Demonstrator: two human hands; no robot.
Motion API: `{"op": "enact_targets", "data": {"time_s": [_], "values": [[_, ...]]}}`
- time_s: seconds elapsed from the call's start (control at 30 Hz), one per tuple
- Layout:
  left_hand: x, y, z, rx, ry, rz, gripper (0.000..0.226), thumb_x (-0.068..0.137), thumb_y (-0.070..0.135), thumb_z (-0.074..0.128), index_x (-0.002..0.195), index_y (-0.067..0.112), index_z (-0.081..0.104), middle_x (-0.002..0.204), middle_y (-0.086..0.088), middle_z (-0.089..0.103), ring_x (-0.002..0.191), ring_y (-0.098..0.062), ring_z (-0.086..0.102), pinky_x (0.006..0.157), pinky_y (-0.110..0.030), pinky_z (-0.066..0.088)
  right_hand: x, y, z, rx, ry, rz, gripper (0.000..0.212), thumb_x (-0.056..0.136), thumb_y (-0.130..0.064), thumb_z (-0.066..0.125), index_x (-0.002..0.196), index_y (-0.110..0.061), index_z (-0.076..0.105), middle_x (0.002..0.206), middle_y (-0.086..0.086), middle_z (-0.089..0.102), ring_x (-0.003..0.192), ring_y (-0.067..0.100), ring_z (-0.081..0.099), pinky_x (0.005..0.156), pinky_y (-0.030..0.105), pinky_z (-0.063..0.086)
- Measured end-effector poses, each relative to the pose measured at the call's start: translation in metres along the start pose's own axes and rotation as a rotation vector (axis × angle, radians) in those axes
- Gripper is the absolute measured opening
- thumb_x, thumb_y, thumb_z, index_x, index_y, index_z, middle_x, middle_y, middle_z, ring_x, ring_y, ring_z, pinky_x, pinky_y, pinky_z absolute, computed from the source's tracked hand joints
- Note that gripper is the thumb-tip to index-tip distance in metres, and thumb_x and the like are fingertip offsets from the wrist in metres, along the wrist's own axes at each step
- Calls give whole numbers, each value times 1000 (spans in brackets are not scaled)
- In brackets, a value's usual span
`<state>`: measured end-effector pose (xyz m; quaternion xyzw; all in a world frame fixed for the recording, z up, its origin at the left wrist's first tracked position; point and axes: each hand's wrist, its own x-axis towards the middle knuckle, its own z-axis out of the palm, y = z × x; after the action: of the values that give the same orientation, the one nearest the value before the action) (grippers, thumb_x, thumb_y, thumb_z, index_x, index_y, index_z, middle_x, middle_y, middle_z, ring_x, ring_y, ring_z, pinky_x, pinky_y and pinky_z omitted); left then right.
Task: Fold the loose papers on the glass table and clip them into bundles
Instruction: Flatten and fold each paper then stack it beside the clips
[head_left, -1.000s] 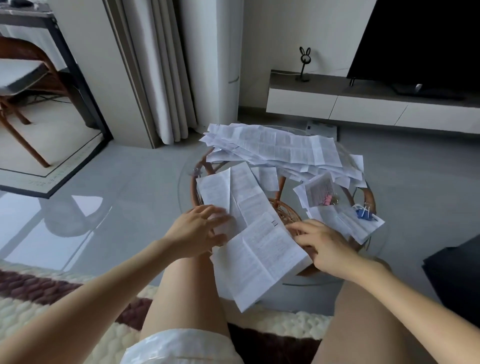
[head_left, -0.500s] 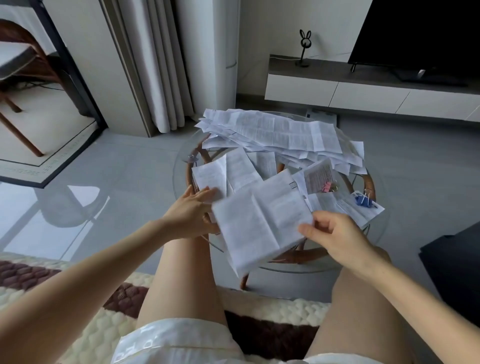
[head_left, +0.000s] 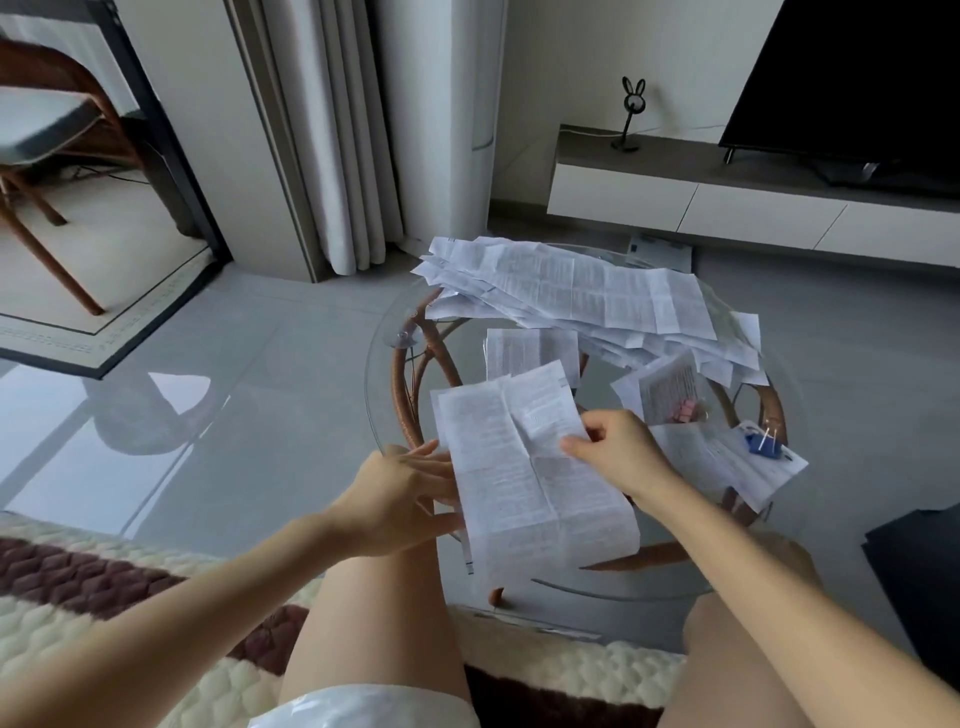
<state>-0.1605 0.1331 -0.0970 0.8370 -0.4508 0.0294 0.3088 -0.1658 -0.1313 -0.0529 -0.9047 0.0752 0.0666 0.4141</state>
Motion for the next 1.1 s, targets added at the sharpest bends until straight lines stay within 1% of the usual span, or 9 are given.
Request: {"op": "enact_targets", "data": {"time_s": [0.17,0.23,0.3,0.4,0.5,0.63,0.77,0.93,1.1], "values": [[-6,-5,-19,-44,266,-178,19,84,16,59,75,26,73,85,22,69,85,4,64,98,-28,46,1,-4,10,-239,62,-16,25,85,-25,67,67,-8,62,63,-1,61,56,12,48,51,24,33],[5,-1,-26,63,391,-304,21,83,23,52,70,22,69,75,16,67,70,-4,61,75,-30,54,3,-4,13,-296,94,-6,31,83,-28,67,62,-8,55,59,2,55,53,13,43,49,24,31],[24,9,-25,184,397,-338,22,84,23,53,75,14,72,79,6,69,72,-14,64,68,-29,55,7,-4,16,-339,122,-2,36,81,-30,68,57,-13,47,55,1,47,50,12,38,47,24,27],[51,27,-8,244,150,-343,32,95,33,48,106,13,70,121,-4,65,114,-21,59,96,-32,46,9,-6,19,-408,131,1,42,81,-30,67,53,-15,40,51,-1,40,48,13,35,46,25,25],[67,33,13,296,-135,-443,54,99,46,36,144,16,39,156,-5,24,145,-23,16,118,-35,10,10,-9,20,-462,133,21,41,81,-28,64,53,-15,38,50,-1,36,47,16,31,45,25,23],[69,17,29,367,-220,-478,68,96,59,26,152,23,13,160,-2,2,147,-21,-4,119,-41,-4,10,-14,24,-528,152,46,42,83,-20,58,55,-15,28,51,-3,27,48,14,22,47,26,16],[62,10,33,402,-189,-451,84,81,68,-3,152,27,12,160,3,0,146,-16,-10,118,-40,-10,10,-19,25,-598,142,43,45,89,-21,55,56,-14,27,53,-3,28,48,11,23,45,25,19],[59,9,34,385,-134,-452,81,84,67,-1,152,27,15,159,3,3,146,-16,-9,119,-40,-8,11,-19,26,-597,139,34,50,90,-29,60,55,-14,28,53,-4,30,47,11,25,54,27,31],[59,7,34,397,-125,-463,79,85,68,0,152,28,13,159,4,1,146,-15,-10,119,-40,-8,12,-23,23,-575,126,27,53,90,-31,62,54,-15,28,52,-4,28,46,10,24,44,24,20]]}}
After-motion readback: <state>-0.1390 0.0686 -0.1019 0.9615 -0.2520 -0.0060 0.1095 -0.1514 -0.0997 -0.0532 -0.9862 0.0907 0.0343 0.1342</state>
